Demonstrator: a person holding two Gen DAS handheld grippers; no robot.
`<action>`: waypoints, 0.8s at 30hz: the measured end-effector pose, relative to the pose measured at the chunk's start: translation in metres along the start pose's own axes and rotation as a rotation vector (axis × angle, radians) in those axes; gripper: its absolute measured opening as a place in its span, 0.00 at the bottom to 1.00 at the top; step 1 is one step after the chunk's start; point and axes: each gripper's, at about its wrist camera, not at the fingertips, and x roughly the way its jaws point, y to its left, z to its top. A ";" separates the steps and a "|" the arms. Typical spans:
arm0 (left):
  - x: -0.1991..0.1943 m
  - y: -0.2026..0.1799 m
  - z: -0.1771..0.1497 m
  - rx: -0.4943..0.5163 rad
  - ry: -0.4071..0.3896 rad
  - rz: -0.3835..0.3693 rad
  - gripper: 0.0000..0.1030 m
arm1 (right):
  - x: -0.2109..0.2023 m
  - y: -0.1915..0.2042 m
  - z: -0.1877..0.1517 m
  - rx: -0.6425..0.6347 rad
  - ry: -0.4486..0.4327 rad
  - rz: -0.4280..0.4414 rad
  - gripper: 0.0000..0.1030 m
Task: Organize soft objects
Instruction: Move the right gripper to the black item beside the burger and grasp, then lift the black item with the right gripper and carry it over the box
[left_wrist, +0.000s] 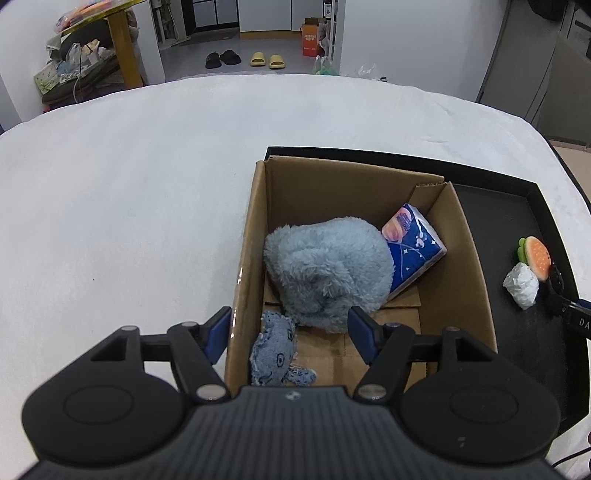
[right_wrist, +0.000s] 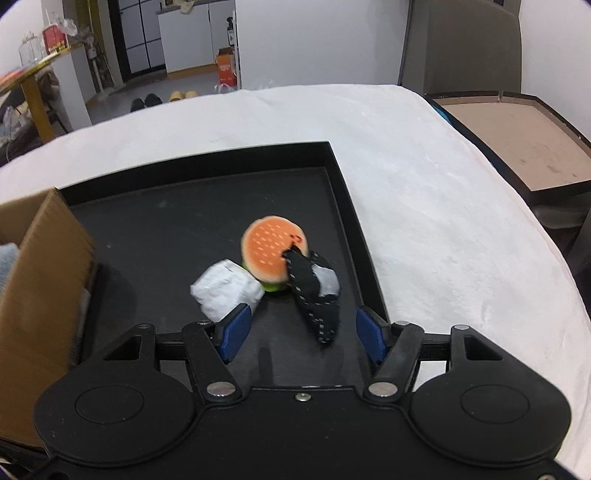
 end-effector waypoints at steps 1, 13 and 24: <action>0.001 0.000 0.000 0.000 0.002 0.003 0.64 | 0.002 -0.002 -0.001 -0.004 0.002 -0.005 0.61; 0.005 -0.005 0.001 0.008 0.009 0.030 0.64 | 0.019 -0.009 -0.003 -0.001 0.002 0.003 0.43; 0.003 0.000 0.000 -0.012 0.009 0.018 0.64 | 0.016 -0.021 -0.003 0.039 0.004 -0.003 0.09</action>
